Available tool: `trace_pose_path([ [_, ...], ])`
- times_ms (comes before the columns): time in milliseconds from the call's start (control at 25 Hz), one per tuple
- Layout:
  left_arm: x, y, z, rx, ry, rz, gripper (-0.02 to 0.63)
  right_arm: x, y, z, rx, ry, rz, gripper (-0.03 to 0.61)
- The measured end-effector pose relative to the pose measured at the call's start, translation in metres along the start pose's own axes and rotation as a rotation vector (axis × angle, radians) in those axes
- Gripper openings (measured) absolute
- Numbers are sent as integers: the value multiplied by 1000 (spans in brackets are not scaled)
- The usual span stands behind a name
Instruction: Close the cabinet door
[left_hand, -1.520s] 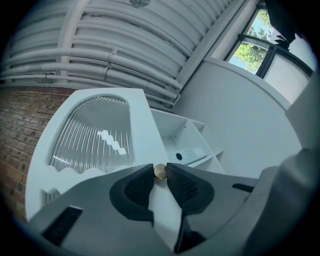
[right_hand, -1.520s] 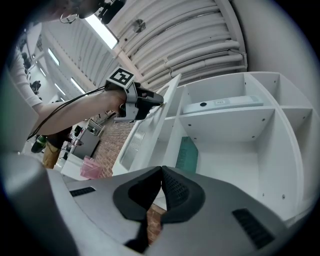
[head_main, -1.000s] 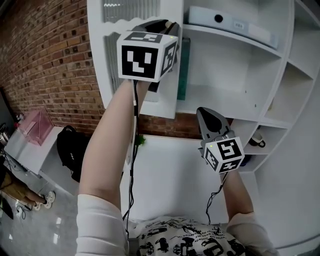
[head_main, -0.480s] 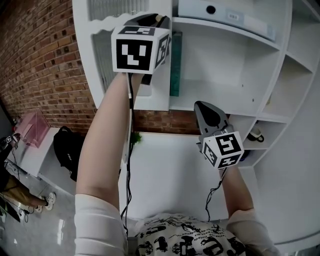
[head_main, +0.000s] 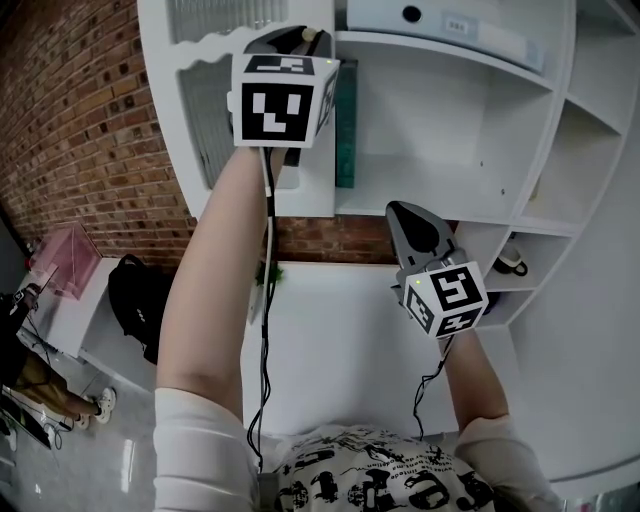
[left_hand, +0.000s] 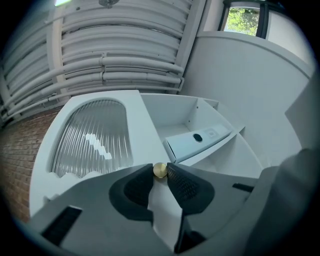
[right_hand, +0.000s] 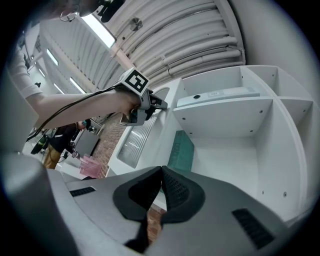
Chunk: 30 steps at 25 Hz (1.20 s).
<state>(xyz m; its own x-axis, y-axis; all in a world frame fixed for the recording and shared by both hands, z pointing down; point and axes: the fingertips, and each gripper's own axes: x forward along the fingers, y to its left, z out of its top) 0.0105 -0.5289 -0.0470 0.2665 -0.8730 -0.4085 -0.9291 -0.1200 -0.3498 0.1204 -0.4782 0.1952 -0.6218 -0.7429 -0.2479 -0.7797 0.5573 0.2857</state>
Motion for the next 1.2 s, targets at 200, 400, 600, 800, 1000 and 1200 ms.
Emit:
trace_pose_path([
  [200,-8,-2,0,-26,-15,4,98,-11,2,-8,7,10,-11,15],
  [400,-31,-11,-3,-23,-9,2,115,-24,7,-25,30,38,-15,15],
  [600,-68,-29,-11,-27,-24,-48,93,-40,19,-31,37,53,-20,15],
  [800,-101,-44,-31,-63,-13,-92,31,-55,31,-28,31,57,-26,15],
  [1000,-142,-62,-61,-96,15,-140,16,-80,39,-26,52,59,-59,15],
  [1200,-185,-83,-97,-162,57,-205,14,-99,57,-32,46,70,-55,15],
])
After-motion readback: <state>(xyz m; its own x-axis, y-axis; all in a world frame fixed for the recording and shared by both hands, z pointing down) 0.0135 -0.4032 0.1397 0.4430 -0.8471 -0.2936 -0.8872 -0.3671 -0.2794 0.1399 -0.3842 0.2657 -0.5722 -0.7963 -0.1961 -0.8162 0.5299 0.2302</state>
